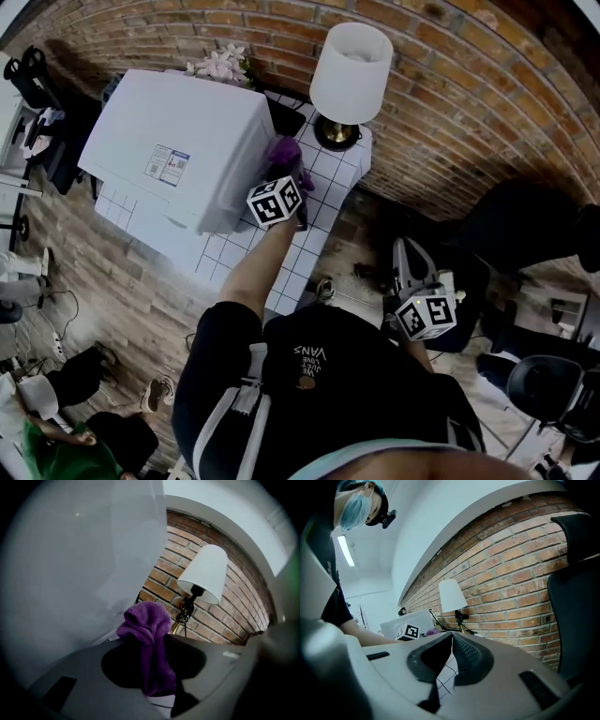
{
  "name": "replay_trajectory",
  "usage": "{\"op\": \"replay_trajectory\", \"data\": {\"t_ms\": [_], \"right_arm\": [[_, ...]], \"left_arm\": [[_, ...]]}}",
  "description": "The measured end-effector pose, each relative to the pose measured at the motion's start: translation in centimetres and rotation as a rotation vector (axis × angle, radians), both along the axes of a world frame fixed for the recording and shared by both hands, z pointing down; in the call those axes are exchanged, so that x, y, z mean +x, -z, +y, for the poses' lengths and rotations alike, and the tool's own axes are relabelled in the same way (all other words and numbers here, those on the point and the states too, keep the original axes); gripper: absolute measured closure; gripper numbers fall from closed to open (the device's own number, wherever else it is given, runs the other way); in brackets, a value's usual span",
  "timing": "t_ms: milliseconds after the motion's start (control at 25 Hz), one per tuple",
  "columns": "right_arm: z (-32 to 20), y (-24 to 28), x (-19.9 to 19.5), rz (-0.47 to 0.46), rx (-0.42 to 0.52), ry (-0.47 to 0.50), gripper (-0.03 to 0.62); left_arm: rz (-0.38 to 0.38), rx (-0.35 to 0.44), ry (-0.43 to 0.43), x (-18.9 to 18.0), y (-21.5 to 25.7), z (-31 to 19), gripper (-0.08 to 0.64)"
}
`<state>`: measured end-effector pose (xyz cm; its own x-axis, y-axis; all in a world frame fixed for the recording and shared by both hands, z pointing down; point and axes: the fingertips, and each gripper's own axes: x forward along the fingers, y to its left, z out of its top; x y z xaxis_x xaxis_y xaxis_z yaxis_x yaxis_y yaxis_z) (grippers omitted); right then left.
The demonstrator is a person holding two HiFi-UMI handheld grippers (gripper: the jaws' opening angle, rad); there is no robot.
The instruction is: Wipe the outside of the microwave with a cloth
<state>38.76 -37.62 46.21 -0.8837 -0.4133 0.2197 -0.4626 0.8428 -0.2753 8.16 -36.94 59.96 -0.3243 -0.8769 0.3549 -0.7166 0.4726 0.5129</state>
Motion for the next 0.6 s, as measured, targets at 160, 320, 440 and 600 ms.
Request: {"op": "replay_trajectory", "data": {"t_ms": [160, 320, 440, 600], "right_arm": [[0.8, 0.4, -1.6, -0.016, 0.011, 0.061, 0.589], [2.1, 1.1, -3.4, -0.049, 0.025, 0.127, 0.589], [3.3, 1.6, -4.8, -0.062, 0.037, 0.179, 0.589], [5.2, 2.3, -6.9, -0.079, 0.040, 0.247, 0.589]], "left_arm": [[-0.085, 0.032, -0.108, 3.0, 2.5, 1.1, 0.419], [-0.176, 0.068, -0.181, 5.3, 5.6, 3.5, 0.419], [-0.257, 0.088, -0.201, 6.6, 8.0, 6.2, 0.419], [-0.332, 0.104, -0.205, 7.8, 10.6, 10.3, 0.419]]}}
